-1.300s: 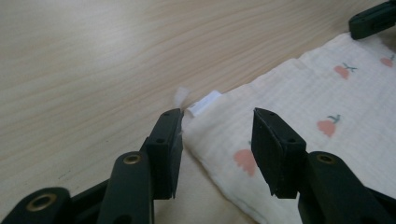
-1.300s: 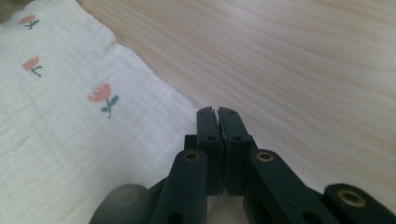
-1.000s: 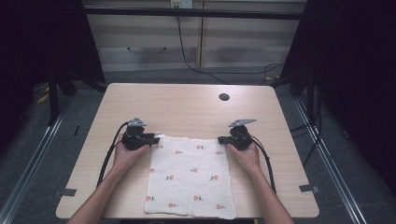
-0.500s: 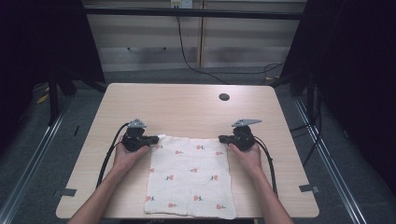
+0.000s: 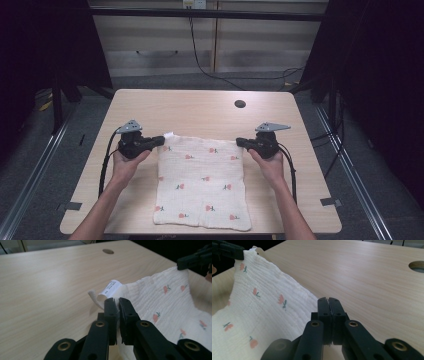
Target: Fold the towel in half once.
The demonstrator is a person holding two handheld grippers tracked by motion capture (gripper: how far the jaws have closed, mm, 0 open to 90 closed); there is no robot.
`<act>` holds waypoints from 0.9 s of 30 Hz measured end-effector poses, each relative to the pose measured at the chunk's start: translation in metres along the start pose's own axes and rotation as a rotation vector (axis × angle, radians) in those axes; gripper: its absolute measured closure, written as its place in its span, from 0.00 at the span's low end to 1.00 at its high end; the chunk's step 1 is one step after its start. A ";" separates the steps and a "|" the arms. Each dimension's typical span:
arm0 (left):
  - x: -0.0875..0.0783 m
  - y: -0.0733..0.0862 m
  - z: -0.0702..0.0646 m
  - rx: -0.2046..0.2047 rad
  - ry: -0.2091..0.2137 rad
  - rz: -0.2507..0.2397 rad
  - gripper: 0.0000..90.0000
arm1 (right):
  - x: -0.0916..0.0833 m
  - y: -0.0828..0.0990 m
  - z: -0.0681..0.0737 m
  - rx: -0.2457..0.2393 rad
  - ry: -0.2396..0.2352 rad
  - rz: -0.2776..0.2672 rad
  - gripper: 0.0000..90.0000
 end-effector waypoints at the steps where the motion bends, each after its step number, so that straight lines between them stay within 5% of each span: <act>1: -0.002 -0.002 -0.001 -0.001 0.004 -0.009 0.95 | -0.002 -0.001 0.000 0.000 -0.003 -0.009 0.99; 8: -0.007 -0.017 -0.016 0.053 0.021 -0.052 0.95 | -0.015 -0.014 0.001 -0.003 0.000 -0.065 0.99; 14: -0.016 -0.034 -0.031 0.112 0.043 -0.115 0.95 | -0.041 -0.035 0.000 -0.005 0.007 -0.174 0.99; 17: -0.018 -0.037 -0.036 0.144 0.053 -0.091 0.95 | -0.051 -0.041 0.003 -0.017 0.020 -0.211 0.99; 23: -0.011 -0.027 -0.038 0.116 0.057 -0.066 0.95 | -0.045 -0.030 0.008 -0.024 0.004 -0.151 0.99; 27: -0.013 -0.025 -0.046 0.147 0.033 -0.031 0.95 | -0.050 -0.025 0.018 -0.069 0.003 -0.123 0.99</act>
Point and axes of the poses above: each handheld gripper's, and its own axes: x roughly forward along the jaws, y roughly out of its underside, z roughly to its left, the point moved 3 cm from there along x, roughly forward along the jaws, and after that the axes turned 13 degrees about y, right-handed, at the moved point
